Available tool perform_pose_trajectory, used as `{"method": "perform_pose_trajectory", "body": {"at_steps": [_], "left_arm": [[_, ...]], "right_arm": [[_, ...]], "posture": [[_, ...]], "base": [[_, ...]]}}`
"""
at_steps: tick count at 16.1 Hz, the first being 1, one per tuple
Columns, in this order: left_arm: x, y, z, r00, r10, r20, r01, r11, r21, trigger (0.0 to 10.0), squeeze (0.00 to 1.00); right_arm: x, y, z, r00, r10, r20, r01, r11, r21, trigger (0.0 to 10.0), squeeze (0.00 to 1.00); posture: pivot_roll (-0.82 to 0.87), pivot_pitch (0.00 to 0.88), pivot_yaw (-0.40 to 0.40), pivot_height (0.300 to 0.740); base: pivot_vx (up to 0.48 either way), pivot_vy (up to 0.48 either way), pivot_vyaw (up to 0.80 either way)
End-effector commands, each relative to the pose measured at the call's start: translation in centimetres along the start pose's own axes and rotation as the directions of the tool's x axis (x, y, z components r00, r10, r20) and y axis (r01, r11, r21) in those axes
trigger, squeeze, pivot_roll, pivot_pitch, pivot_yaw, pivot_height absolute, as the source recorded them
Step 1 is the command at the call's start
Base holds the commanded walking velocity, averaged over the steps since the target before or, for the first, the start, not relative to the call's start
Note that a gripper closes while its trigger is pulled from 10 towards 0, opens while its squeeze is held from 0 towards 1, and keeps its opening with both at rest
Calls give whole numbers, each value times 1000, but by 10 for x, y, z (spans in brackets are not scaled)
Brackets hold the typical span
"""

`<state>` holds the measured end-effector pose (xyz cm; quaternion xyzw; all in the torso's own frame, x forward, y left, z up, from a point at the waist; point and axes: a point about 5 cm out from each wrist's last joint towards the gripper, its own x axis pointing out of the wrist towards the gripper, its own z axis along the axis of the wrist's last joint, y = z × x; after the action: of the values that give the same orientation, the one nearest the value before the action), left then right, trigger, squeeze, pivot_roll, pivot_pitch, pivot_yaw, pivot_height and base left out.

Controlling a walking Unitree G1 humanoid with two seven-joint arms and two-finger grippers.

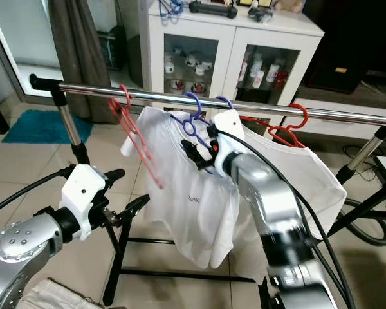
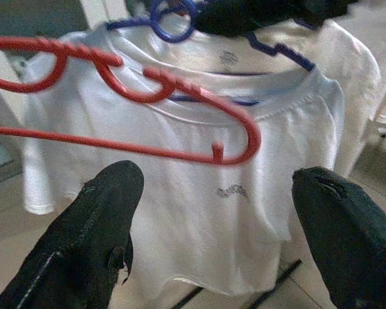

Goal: Hang hanger

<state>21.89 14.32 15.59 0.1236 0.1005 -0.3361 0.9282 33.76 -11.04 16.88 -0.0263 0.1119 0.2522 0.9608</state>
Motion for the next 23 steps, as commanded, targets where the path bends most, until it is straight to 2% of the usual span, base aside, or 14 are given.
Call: {"method": "perform_pose_trajectory", "body": {"at_steps": [1, 4, 5, 7, 8, 17, 23], "left_arm": [[-1, -2, 1, 1000, -25, 10, 25, 1000, 1, 10000, 0], [-2, 0, -3, 1000, -22, -2, 22, 1000, 14, 10000, 0], [-1, -1, -3, 1000, -24, -1, 24, 1000, 15, 10000, 0], [0, -2, -2, 1000, -29, 2, 29, 999, 16, 10000, 0], [-1, -4, -2, 999, -41, 4, 41, 999, 19, 10000, 0], [-2, -5, -3, 998, -68, 6, 68, 997, 21, 10000, 0], [0, -5, -3, 996, -84, 9, 83, 996, 27, 10000, 0]], "right_arm": [[2, -6, 8, 999, -10, 35, 10, 1000, 15, 10000, 0], [17, -6, 13, 999, 20, 40, -21, 999, 30, 10000, 0], [22, -6, 13, 999, 31, 28, -32, 999, 28, 4902, 0], [28, -7, 10, 1000, 25, -5, -25, 999, 30, 1373, 0], [34, -10, 7, 1000, 7, -28, -6, 999, 36, 157, 0], [51, -15, 3, 999, 13, -48, -8, 995, 102, 0, 0], [55, -15, 2, 997, 38, -60, -33, 996, 84, 0, 0]], "posture": [[153, 0, -71, 740], [152, 0, -78, 740], [151, 0, -87, 740], [151, 0, -92, 740], [152, 0, -97, 740], [157, 0, -95, 740], [155, 0, -93, 740]], "base": [[0, 0, 0], [0, 0, 0], [0, 0, 0], [0, 0, 0], [0, 0, 0], [0, 0, 0], [0, 0, 0]]}}
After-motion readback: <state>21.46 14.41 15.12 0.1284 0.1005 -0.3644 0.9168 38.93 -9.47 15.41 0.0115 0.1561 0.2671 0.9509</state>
